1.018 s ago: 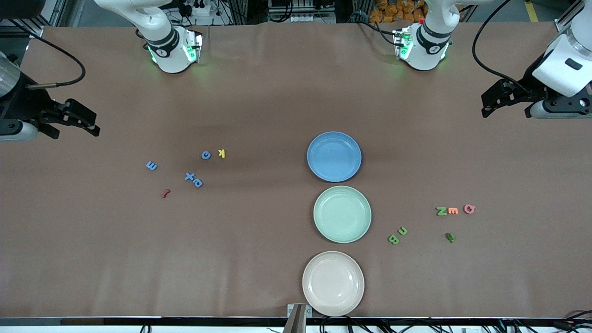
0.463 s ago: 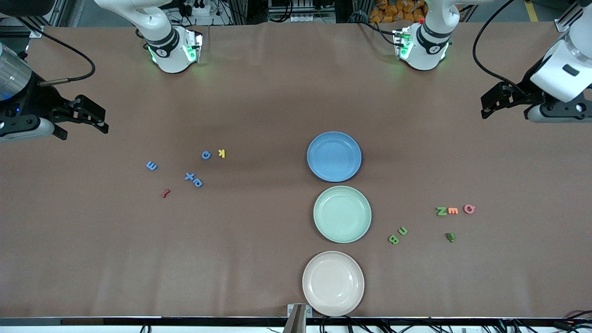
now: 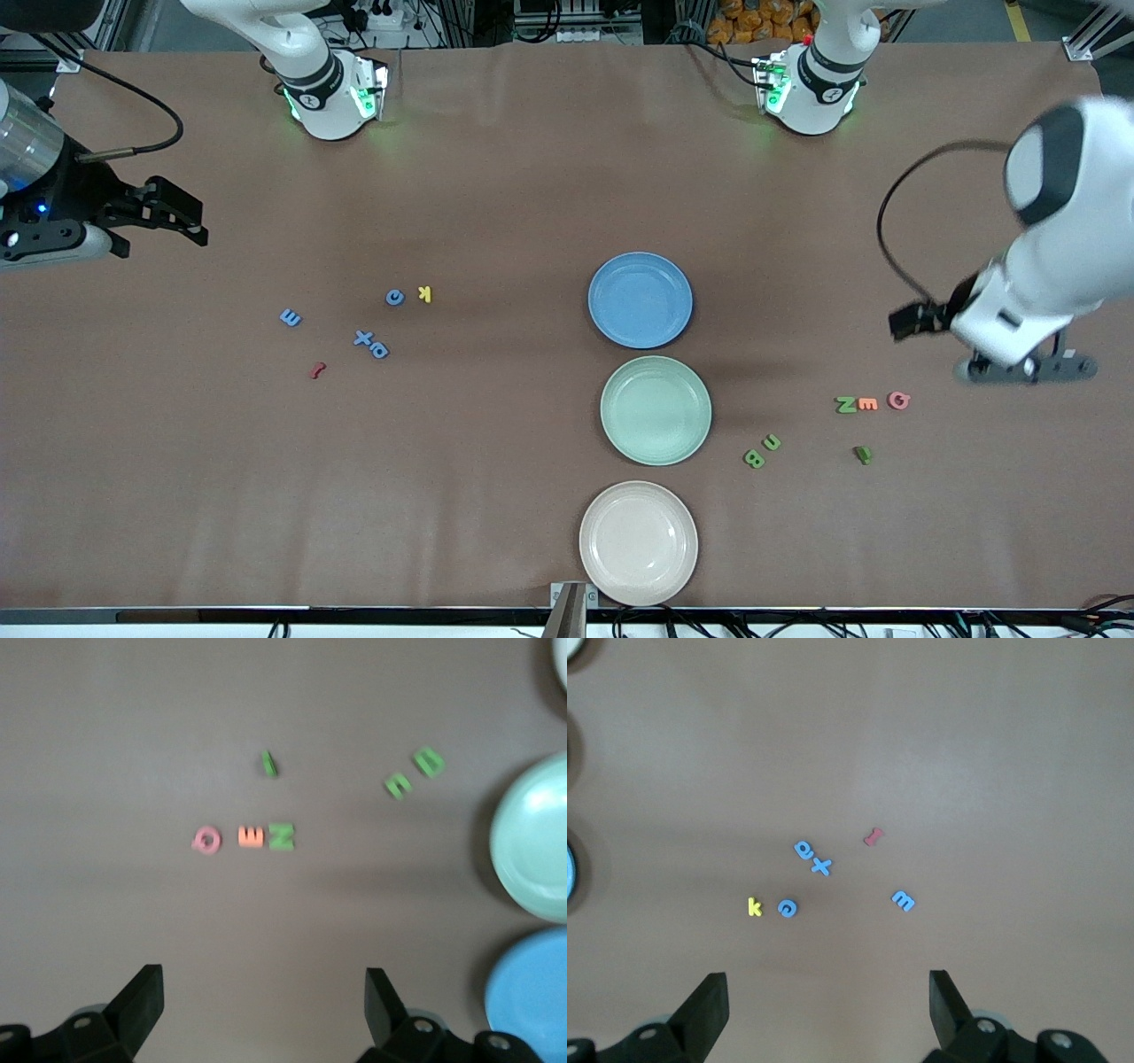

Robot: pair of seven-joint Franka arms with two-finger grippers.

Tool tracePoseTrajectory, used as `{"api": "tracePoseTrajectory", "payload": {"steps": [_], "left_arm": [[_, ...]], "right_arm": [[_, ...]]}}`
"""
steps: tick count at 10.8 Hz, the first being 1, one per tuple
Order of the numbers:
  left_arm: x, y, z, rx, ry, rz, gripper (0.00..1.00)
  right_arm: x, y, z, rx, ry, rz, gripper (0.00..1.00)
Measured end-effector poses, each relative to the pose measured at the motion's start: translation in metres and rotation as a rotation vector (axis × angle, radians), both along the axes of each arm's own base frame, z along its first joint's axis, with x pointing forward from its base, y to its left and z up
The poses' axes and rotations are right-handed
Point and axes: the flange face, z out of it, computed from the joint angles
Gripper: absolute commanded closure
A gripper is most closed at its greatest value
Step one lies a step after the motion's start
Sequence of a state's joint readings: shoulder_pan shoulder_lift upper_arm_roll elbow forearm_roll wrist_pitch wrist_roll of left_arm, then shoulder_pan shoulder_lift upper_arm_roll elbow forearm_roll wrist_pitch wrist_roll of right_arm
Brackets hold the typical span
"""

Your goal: Sort letters by color into matching plates

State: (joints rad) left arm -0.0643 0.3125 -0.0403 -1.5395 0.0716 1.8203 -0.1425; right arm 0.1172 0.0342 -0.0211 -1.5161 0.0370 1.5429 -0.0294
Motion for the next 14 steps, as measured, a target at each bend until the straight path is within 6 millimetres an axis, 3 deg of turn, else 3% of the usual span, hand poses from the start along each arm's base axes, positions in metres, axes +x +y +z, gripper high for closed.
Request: {"api": "tracePoseTrajectory", "payload": {"steps": [3,5,7,11,12,13,14], "left_arm": [[0.049,0.021,-0.116,0.006,-0.043,0.059,0.00],[0.061,0.032,-0.170,0.015,-0.049,0.072,0.00],[0.069,0.044,-0.201,0.017,-0.079,0.085,0.00],[0.078,0.051,-0.270,-0.003,-0.163,0.094,0.00],[0.079,0.051,-0.279,-0.005,-0.175,0.093,0.16],[0.079,0.050,-0.282,-0.007,-0.182,0.092,0.99],[0.080,0.050,-0.283,-0.008,-0.184,0.092,1.00]], "right_arm": [[0.000,0.000,-0.003,-0.006,0.013,0.003,0.00],[-0.003,0.001,-0.022,-0.011,0.074,0.007,0.00],[-0.005,-0.001,-0.069,-0.024,0.174,0.004,0.00],[-0.010,-0.013,-0.194,-0.079,0.205,0.067,0.00],[-0.014,-0.017,-0.223,-0.077,0.183,0.148,0.00],[-0.019,-0.025,-0.250,-0.067,0.162,0.230,0.00],[-0.026,-0.035,-0.274,-0.058,0.146,0.307,0.04]]}}
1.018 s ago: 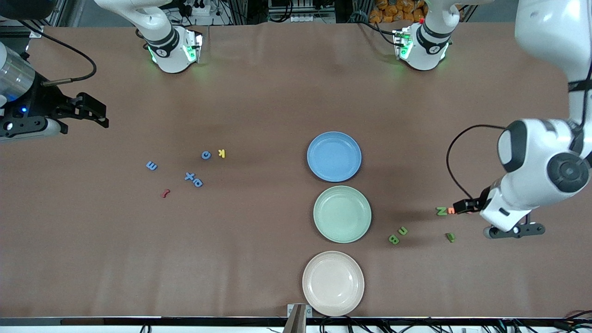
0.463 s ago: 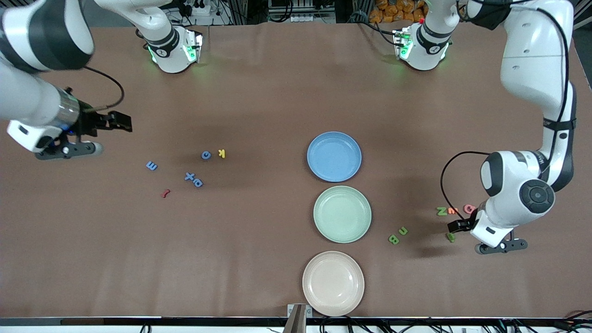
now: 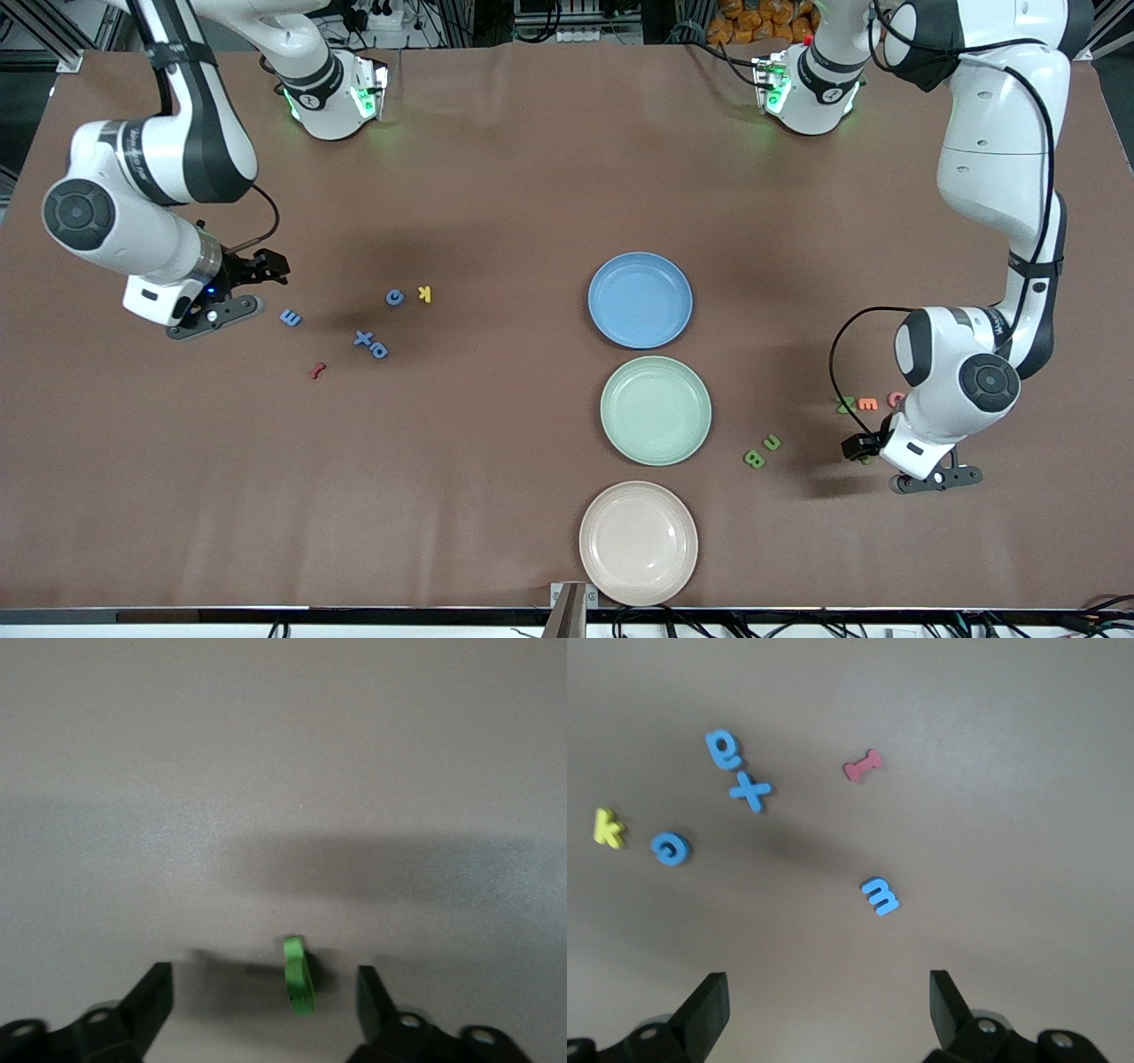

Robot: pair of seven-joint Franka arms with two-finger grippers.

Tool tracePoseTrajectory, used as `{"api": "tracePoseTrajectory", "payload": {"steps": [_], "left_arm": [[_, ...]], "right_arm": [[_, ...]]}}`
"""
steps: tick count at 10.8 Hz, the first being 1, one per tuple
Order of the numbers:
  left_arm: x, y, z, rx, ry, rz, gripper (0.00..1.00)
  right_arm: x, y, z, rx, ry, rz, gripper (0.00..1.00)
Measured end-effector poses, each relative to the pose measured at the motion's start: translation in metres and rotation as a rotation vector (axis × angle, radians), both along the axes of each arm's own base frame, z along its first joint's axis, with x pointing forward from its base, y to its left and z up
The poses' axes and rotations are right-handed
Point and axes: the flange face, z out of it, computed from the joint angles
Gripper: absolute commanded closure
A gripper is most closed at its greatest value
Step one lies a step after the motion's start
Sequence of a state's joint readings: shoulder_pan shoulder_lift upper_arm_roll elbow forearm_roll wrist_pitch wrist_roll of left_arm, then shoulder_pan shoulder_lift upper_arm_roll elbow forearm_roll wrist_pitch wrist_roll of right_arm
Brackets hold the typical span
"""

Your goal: Sort letters by color into matching plates

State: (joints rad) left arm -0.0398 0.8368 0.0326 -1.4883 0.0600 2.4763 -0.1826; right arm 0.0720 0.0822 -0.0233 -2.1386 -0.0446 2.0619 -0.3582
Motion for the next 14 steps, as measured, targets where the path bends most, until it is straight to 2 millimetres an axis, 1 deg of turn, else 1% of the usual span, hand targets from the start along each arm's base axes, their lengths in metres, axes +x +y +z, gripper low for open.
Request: {"api": "tracePoseTrajectory", "payload": {"steps": [1,3,4,5,8,10,11,12,14], "left_arm": [[0.001,0.000,0.001,-0.009,-0.003,0.019,1.00],[0.001,-0.001,0.001,-0.025,-0.005,0.049,1.00],[0.001,-0.002,0.001,-0.027,-0.004,0.053,1.00],[0.001,-0.002,0.001,-0.027,-0.004,0.055,1.00],[0.001,-0.003,0.000,-0.029,-0.003,0.057,1.00],[0.003,-0.009,0.003,-0.041,-0.012,0.072,1.00],[0.006,-0.021,0.009,-0.067,-0.023,0.087,1.00],[0.010,-0.039,0.021,-0.099,-0.045,0.108,1.00],[0.013,-0.079,0.056,-0.175,-0.079,0.169,1.00]], "right_arm": [[-0.007,-0.006,-0.019,0.014,-0.008,0.076,0.06],[-0.018,-0.010,-0.049,0.034,-0.038,0.247,0.09],[-0.022,-0.013,-0.064,0.031,-0.059,0.321,0.12],[-0.028,-0.016,-0.081,0.020,-0.073,0.370,0.17],[-0.039,-0.022,-0.121,-0.013,-0.081,0.452,0.33],[-0.040,-0.028,-0.141,-0.011,-0.082,0.463,0.36],[-0.040,-0.030,-0.150,-0.009,-0.083,0.462,0.38],[-0.041,-0.033,-0.158,-0.006,-0.086,0.457,0.39],[-0.041,-0.038,-0.170,-0.003,-0.091,0.450,0.42]]}}
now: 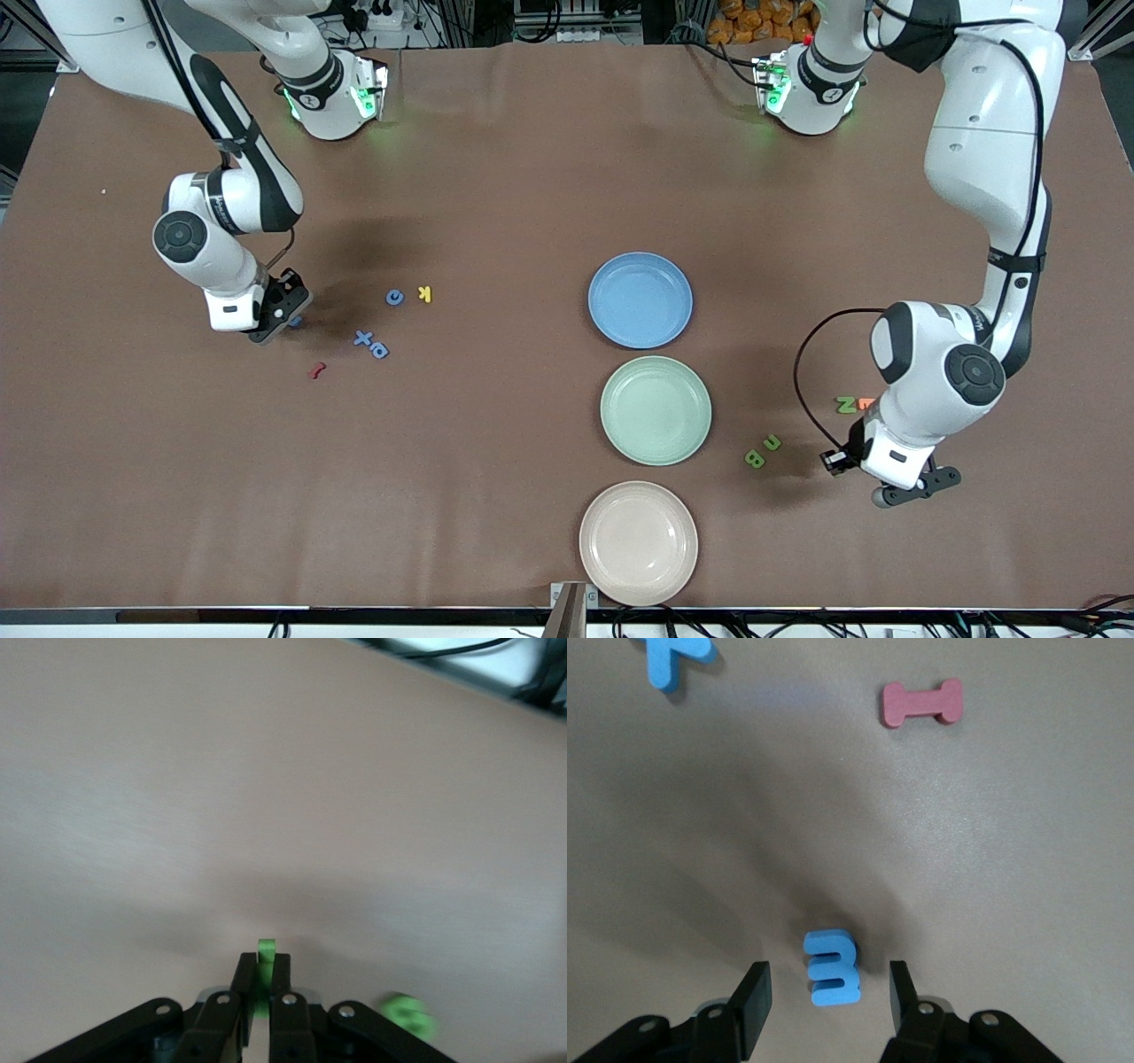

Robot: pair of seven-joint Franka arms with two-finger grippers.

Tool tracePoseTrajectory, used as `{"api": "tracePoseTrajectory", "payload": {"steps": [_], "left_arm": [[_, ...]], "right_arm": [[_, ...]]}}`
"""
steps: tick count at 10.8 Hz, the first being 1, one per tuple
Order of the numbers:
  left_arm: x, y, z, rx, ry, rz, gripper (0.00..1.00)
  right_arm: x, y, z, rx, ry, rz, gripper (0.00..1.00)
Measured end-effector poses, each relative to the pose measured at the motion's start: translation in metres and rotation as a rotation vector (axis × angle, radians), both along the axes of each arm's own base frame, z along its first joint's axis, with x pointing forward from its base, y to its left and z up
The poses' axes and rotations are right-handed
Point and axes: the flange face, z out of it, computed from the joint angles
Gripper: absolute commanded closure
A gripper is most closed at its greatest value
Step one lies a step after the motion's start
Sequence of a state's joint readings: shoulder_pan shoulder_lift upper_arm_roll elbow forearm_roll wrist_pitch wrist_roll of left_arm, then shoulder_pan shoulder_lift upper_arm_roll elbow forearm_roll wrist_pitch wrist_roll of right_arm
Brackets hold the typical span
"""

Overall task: Sort letters by color into matching plates
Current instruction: 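Drop the green letter on the green plate with the left gripper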

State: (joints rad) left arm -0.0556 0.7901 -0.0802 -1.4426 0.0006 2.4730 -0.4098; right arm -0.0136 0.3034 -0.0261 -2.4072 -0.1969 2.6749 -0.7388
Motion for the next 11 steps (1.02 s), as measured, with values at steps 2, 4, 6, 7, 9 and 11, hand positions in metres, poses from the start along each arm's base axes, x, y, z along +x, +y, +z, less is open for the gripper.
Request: {"api": "tracePoseTrajectory", "payload": {"steps": [2,4,6,7,9,11], "left_arm": [[-0.007,-0.047,0.013,-0.058,0.008,0.048,1.00],[-0.027,-0.122,0.009,-0.098,0.044,0.105,1.00],[-0.053,-0.193,0.007,-0.117,0.067,0.127,1.00],[-0.061,-0.212,0.006,-0.123,0.074,0.139,1.00],[-0.078,-0.244,0.003,-0.130,0.092,0.156,0.00],[-0.082,-0.248,-0.001,-0.105,0.088,0.138,0.00]], "right_arm": [[-0.001,0.000,-0.007,0.002,0.003,0.000,0.52],[-0.002,-0.001,-0.011,0.003,0.007,0.000,0.86],[-0.002,-0.001,-0.011,0.003,0.005,-0.001,1.00],[-0.001,-0.001,-0.010,0.003,0.003,-0.002,1.00],[0.003,-0.002,-0.005,-0.001,0.004,-0.015,1.00],[0.014,0.011,0.020,-0.015,0.005,-0.063,1.00]]}}
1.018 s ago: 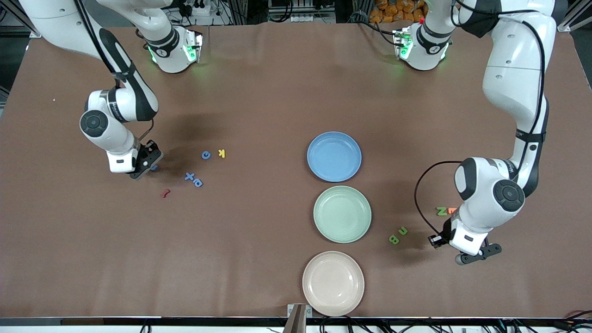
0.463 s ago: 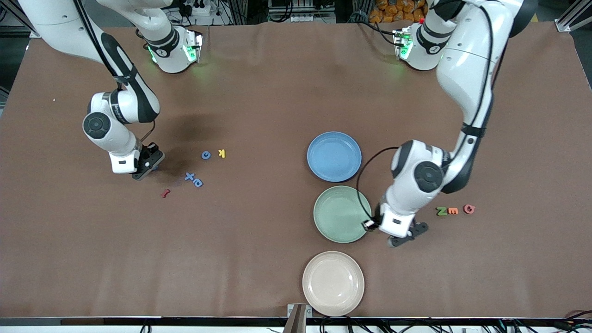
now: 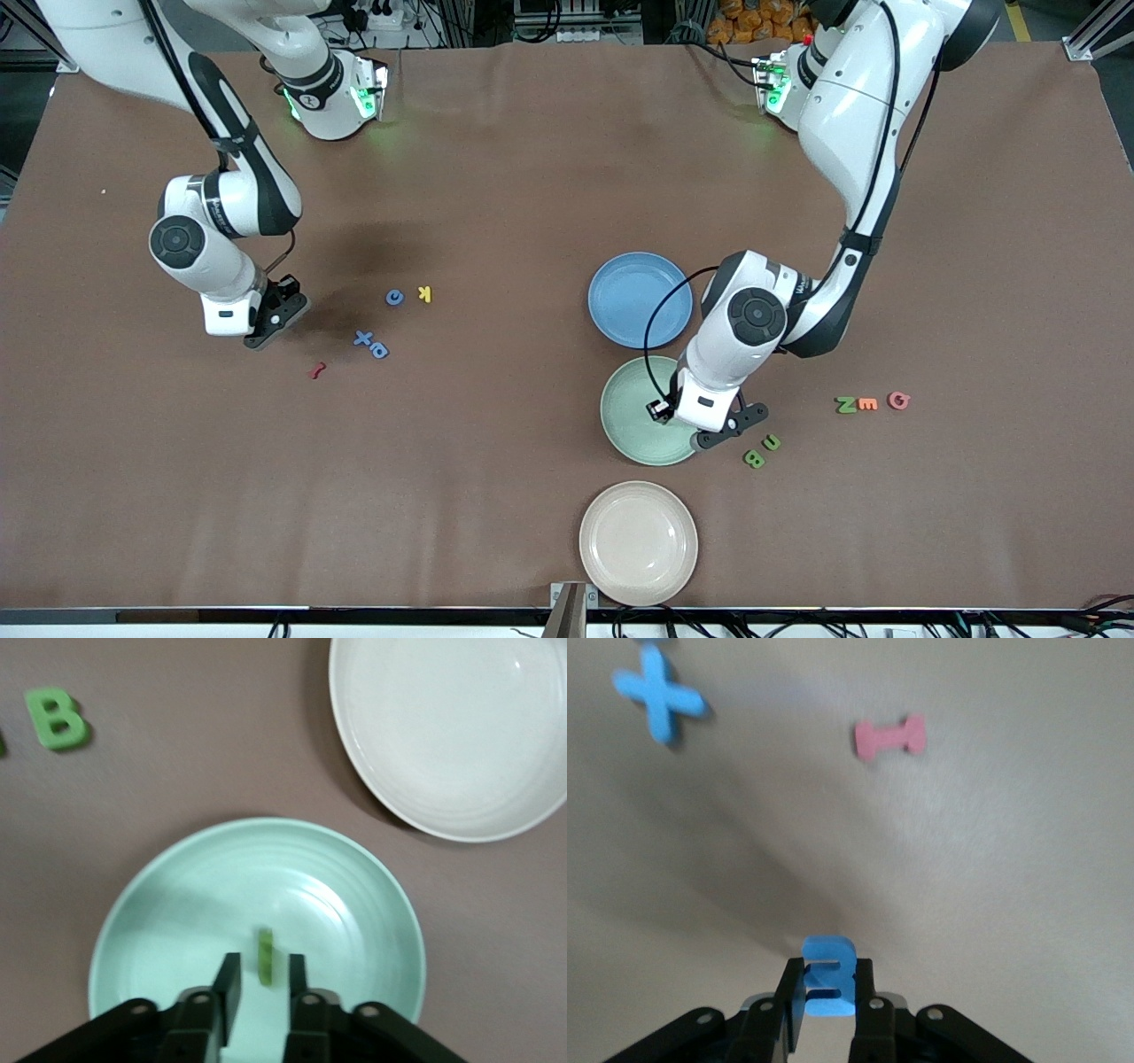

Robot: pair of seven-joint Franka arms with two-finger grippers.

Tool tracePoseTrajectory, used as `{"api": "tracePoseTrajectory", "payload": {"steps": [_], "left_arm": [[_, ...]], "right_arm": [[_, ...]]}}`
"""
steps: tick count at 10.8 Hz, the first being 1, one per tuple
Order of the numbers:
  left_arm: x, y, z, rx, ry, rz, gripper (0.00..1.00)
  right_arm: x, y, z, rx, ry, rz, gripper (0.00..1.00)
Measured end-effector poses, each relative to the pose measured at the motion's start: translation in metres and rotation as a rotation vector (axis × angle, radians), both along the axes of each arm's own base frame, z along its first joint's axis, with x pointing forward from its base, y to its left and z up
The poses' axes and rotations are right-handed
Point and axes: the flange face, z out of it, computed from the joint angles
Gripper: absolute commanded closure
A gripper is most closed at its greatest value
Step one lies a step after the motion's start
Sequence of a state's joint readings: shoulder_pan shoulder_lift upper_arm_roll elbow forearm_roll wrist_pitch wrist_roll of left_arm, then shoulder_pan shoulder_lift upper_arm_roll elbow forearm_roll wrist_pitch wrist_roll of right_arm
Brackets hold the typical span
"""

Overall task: Sort letters by color into matching plates
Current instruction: 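Drop the green letter on the green plate with the left gripper, then place the blue m on the blue plate while the left gripper grasps green n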

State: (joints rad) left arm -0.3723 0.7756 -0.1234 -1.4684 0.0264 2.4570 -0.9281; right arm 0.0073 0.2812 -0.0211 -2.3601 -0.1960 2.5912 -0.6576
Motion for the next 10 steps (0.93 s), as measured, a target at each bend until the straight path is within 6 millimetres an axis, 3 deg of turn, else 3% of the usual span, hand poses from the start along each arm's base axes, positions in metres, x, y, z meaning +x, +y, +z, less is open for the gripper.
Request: {"api": "tracePoseTrajectory", "payload": {"steps": [2,6,8,10], "left_arm": [[0.010,0.027,-0.005,0.059,-0.018,-0.010,0.00],[0.039,0.119,-0.018,0.089,0.019,0.095,0.00],[0.039,0.133,-0.036,0.086,0.052,0.191,0.00],[0.035,0.121,-0.057,0.073,0.060,0.240,0.00]], "right_arm": [[0.007,0.042,0.031,0.012,0.006,-0.075,1.00],[-0.003,0.163,0.062,0.089,0.008,-0.241,1.00],[-0.020,0.240,0.074,0.103,-0.018,-0.360,1.00],[-0.042,0.316,0.083,0.127,-0.031,-0.476,1.00]]}}
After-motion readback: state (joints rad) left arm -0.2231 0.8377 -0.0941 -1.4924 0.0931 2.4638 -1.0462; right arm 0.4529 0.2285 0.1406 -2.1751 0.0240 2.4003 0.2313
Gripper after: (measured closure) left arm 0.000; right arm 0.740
